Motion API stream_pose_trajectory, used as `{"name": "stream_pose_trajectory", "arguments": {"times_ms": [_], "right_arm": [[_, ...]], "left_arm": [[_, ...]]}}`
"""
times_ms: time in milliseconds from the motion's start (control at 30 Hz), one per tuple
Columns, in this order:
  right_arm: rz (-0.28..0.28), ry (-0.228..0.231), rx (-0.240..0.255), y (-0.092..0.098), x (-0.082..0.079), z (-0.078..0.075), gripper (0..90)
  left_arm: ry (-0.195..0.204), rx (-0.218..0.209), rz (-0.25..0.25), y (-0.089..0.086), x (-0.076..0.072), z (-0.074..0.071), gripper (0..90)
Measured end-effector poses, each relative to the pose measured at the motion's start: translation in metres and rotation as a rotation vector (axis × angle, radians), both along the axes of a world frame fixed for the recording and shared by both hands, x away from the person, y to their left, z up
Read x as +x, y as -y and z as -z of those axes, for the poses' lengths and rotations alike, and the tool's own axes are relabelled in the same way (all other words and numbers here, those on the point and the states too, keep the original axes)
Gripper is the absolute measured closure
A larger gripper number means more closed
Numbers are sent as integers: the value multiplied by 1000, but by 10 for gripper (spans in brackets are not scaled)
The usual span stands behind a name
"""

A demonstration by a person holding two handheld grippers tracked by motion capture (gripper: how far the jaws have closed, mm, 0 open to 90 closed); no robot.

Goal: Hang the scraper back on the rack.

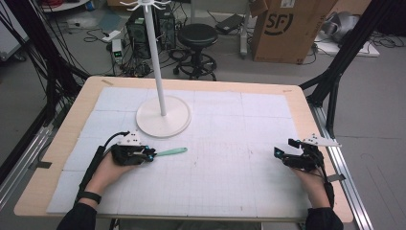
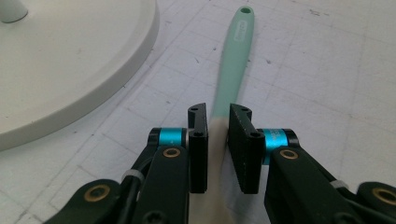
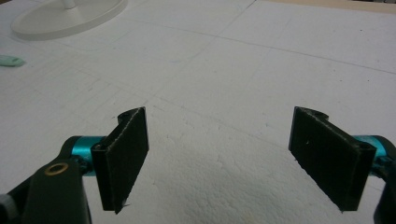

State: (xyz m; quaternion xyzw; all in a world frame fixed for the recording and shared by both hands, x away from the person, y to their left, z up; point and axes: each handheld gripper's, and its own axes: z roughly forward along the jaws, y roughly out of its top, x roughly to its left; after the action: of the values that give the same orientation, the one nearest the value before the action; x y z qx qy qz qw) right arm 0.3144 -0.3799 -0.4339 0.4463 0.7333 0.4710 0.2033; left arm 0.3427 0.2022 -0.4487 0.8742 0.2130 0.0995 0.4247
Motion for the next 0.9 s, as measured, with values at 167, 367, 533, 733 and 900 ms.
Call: {"name": "stream_pose_trajectory", "arguments": {"times_ms": [167,367,533,733,900], "right_arm": [[0,-3,4,0,0,0,196],[5,-2,10,0,0,0,196],[2,1,8,1,0,0,196],[4,2,9,1,0,-1,197],[6,1,9,1,0,-1,197]], "left_arm": [[-21,-15,-1,-2,2,0,792],[-57,-50,-17,-4,3,0,809],[-53,-96,-37,-7,1,-5,811],[-45,-148,-60,-15,0,-12,813],[-21,-197,-77,-23,-5,-23,813]]}}
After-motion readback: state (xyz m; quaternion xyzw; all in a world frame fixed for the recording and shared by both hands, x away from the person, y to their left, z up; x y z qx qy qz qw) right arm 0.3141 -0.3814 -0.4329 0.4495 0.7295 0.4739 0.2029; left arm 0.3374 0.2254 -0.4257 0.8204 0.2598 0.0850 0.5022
